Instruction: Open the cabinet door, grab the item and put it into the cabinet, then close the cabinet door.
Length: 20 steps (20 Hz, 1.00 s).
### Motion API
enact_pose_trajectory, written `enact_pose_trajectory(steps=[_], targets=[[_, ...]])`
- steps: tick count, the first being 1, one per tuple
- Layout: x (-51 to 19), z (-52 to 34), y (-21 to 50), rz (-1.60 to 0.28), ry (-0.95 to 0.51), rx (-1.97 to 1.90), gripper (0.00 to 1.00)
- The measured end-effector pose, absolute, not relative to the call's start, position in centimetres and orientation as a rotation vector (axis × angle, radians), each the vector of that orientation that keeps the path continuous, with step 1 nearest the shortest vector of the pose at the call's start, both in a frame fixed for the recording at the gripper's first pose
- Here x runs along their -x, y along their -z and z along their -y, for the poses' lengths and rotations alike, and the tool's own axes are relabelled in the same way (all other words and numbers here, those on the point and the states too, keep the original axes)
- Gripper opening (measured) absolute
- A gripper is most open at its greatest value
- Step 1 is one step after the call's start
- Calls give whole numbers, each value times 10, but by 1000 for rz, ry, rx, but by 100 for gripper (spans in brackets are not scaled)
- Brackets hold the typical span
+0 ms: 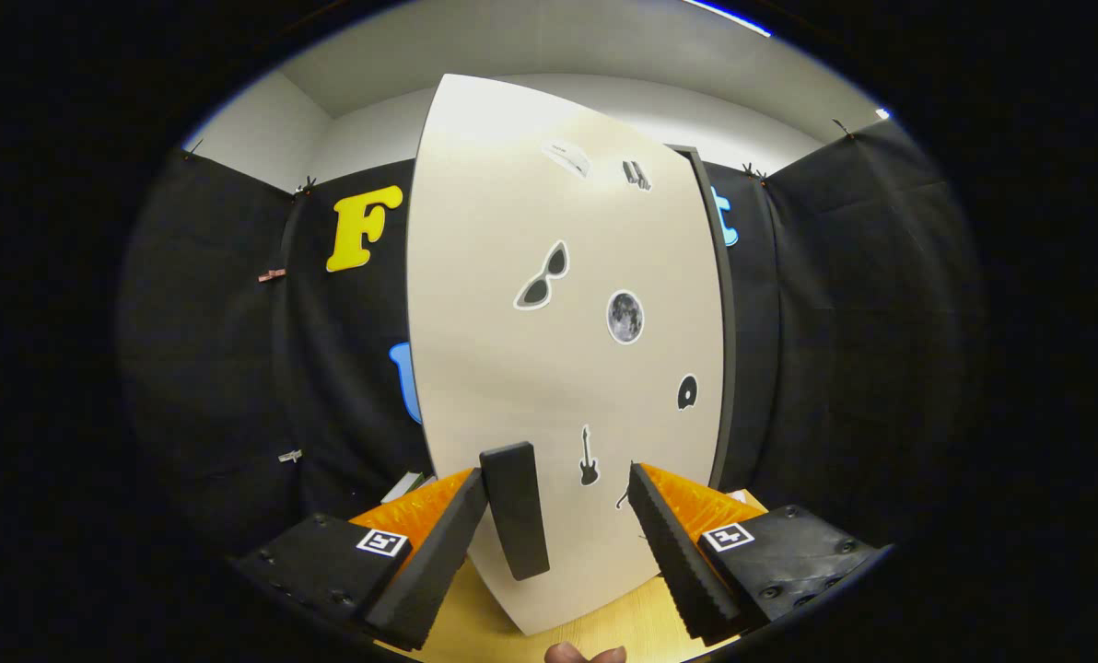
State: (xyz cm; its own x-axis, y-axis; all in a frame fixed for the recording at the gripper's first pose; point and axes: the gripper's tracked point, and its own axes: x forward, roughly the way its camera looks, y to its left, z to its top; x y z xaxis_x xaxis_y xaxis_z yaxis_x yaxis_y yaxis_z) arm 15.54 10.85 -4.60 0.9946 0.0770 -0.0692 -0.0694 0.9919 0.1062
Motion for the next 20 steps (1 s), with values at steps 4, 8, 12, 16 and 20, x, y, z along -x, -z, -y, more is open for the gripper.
enact_pose_trajectory(steps=[4,8,12,16,20], targets=[[-154,-103,45,-54,-78,-100,99],[-152,-89,36,-19,-64,-106,99],[-154,-77,44,-44,-47,-110,99],[-155,-81,41,-41,-48,-99,99],[-155,-81,41,-46,-42,-110,99]])
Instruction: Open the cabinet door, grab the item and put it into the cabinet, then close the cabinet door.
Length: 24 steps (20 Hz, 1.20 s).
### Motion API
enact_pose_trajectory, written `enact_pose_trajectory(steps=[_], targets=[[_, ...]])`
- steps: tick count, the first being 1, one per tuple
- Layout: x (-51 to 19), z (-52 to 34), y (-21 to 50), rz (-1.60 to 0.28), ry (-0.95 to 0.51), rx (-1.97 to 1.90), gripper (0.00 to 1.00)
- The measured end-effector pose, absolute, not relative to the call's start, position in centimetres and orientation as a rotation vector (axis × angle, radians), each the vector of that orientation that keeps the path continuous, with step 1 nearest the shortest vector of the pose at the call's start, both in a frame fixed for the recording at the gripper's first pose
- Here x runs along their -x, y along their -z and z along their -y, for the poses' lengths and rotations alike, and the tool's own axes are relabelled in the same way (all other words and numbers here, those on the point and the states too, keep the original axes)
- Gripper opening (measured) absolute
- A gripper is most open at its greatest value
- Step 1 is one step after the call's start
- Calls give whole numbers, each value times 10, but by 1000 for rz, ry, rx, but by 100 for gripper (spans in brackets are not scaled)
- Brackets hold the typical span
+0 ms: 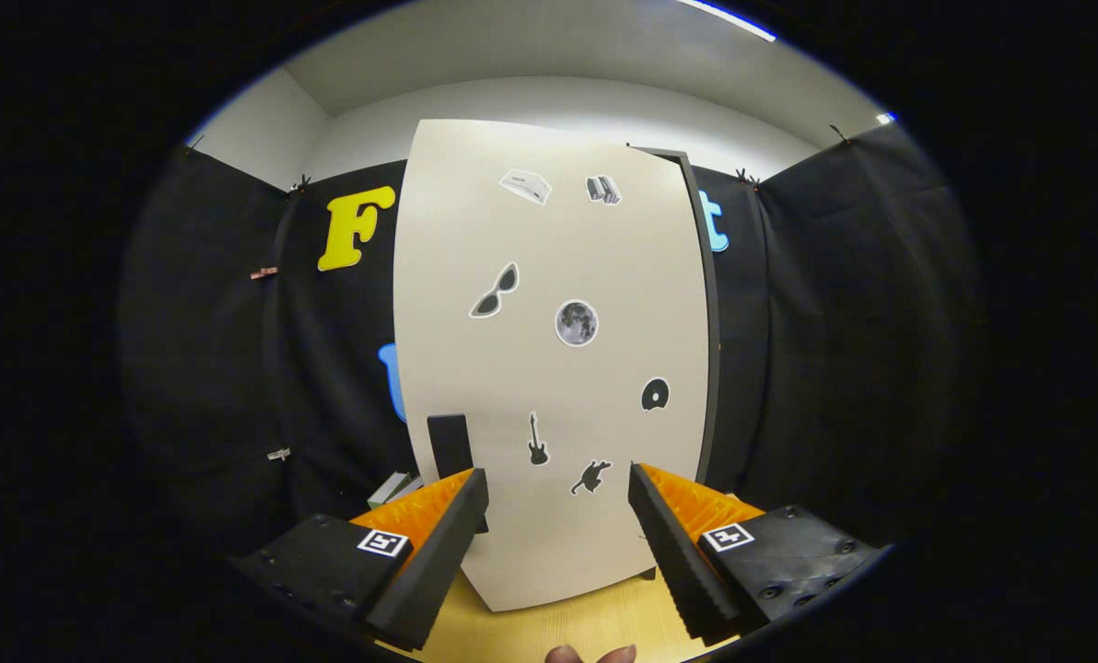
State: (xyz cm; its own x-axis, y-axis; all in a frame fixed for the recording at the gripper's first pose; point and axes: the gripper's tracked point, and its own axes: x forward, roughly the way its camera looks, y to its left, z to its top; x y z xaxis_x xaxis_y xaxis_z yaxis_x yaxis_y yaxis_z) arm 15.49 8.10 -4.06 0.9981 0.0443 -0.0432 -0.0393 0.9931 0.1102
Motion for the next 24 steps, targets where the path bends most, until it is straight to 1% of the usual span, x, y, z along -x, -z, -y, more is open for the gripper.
enact_pose_trajectory(steps=[24], targets=[[-143,-79,39,-56,-42,-86,99]])
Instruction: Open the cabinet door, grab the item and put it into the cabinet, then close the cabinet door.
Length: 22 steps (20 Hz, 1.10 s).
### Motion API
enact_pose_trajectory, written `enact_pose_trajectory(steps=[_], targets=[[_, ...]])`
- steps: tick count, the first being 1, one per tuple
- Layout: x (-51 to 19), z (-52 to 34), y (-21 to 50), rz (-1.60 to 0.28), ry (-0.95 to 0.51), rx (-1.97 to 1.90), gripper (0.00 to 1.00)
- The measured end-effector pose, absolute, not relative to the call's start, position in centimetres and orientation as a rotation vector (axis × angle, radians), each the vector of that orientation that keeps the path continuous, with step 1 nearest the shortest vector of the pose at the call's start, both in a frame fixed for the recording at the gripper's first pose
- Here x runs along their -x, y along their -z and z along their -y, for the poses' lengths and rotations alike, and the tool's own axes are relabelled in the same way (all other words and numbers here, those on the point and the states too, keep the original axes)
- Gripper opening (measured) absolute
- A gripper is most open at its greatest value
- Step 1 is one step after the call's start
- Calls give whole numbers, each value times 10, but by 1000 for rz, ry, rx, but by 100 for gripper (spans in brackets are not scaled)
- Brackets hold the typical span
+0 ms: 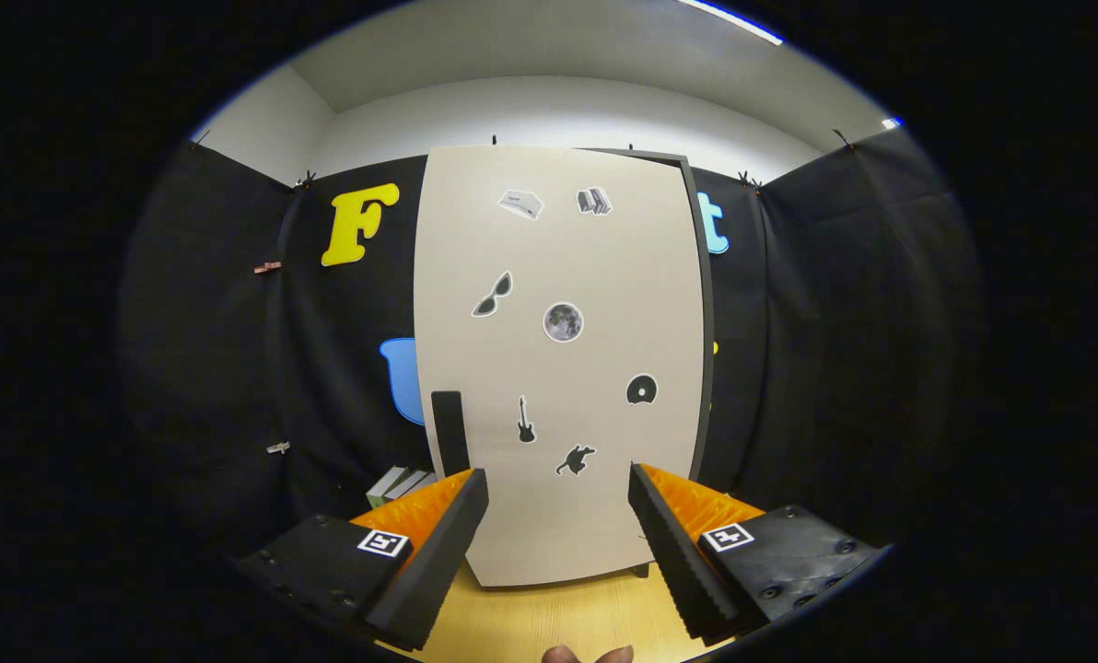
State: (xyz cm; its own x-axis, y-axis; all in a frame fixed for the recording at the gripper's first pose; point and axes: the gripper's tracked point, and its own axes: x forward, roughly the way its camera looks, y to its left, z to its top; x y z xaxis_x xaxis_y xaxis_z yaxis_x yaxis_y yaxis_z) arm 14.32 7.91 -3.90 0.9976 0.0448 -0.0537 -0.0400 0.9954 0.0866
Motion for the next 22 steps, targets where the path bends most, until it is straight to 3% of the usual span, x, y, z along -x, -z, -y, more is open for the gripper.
enact_pose_trajectory(steps=[22], targets=[[-144,-77,35,-55,-45,-81,99]])
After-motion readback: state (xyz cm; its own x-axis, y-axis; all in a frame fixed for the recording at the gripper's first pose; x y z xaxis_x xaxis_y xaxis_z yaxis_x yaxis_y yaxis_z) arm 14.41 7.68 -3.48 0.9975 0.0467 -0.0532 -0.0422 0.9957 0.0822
